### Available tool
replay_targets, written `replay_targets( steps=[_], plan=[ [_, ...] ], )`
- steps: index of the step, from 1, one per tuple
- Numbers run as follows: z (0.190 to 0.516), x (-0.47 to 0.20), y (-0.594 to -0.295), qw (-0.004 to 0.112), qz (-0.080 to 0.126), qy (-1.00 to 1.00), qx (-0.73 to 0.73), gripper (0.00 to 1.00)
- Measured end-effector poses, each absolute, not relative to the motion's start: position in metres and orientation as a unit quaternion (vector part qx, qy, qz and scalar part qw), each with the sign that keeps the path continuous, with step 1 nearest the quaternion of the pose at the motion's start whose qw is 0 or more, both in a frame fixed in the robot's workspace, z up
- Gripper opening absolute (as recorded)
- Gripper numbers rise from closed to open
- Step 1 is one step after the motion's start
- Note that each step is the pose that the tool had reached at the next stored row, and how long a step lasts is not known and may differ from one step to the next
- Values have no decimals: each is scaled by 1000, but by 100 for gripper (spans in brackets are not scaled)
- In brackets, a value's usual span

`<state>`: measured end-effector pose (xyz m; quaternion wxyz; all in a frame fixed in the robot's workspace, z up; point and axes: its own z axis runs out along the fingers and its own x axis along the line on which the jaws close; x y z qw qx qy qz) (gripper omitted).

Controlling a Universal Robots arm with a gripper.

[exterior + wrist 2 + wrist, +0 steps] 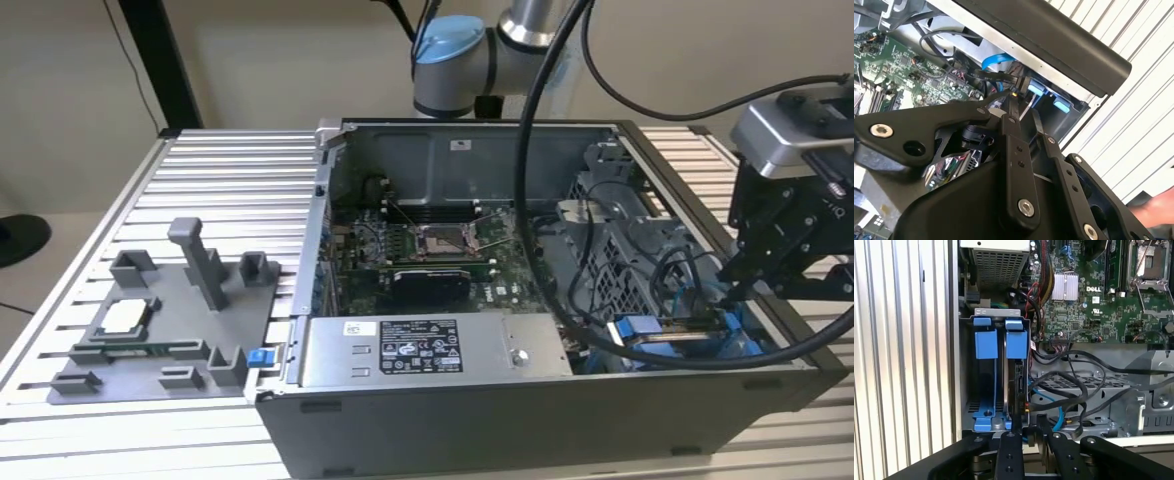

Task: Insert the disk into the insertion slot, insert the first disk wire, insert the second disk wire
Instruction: 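Insert the first disk wire, then insert the second disk wire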

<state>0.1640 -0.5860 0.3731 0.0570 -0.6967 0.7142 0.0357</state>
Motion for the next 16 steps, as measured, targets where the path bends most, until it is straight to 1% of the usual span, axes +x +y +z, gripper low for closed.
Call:
replay_targets(
  steps=[16],
  plan=[
    [373,168,-586,57,36,714,-697,0]
  ],
)
